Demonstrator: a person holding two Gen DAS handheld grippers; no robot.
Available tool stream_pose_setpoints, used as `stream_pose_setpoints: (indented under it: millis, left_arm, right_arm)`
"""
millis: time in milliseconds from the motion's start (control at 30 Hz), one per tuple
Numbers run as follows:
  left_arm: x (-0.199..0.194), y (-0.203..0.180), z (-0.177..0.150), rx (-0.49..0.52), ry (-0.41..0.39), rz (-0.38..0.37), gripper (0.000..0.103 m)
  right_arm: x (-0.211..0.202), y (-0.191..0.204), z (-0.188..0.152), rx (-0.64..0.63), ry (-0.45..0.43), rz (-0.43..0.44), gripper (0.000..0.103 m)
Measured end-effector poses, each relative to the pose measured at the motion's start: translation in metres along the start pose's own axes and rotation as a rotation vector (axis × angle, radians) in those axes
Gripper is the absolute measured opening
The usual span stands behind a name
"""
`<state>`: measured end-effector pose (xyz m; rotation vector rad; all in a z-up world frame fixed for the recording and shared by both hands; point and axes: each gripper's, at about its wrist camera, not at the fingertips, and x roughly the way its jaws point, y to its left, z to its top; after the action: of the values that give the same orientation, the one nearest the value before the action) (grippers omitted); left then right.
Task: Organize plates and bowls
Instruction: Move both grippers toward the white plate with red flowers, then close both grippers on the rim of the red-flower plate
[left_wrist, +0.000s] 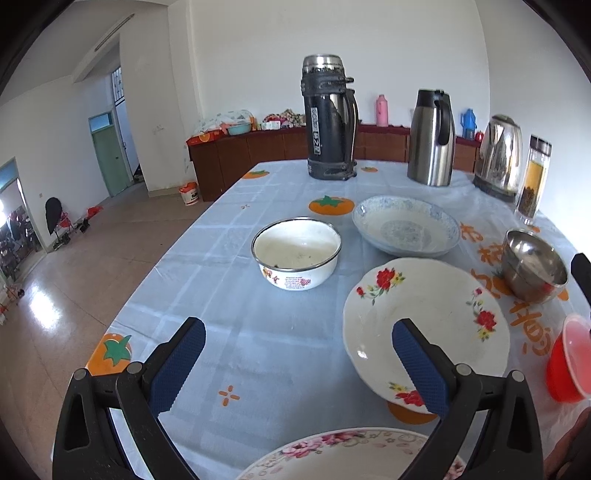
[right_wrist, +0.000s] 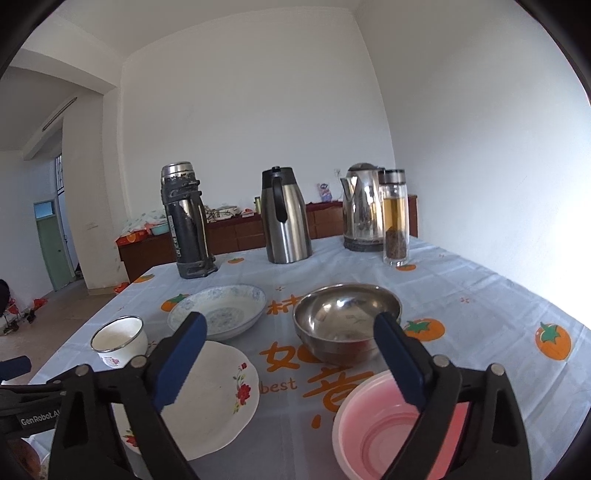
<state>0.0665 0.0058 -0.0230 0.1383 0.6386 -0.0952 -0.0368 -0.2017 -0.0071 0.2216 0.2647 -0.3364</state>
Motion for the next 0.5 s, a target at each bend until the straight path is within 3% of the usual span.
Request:
stream_pose_setpoints:
  millis: [100, 267, 500]
  left_arm:
    - [0.003, 0.001, 0.002, 0.024, 0.018, 0.009, 0.102]
    - [0.016, 0.012, 0.007, 0.003, 0.092, -0.072, 0.102]
    - [0.033, 0.005, 0.011, 0.062, 0.144, -0.065, 0.101]
  right_arm:
    - [0.013, -0.006, -0.002, 0.038, 0.075, 0.046, 0.08]
    - [0.03, -0.004, -0.009, 0.043, 0.175, 0.115, 0.068]
    - [0.054, 0.008, -0.02, 0.0, 0.323, 0.197, 0.052]
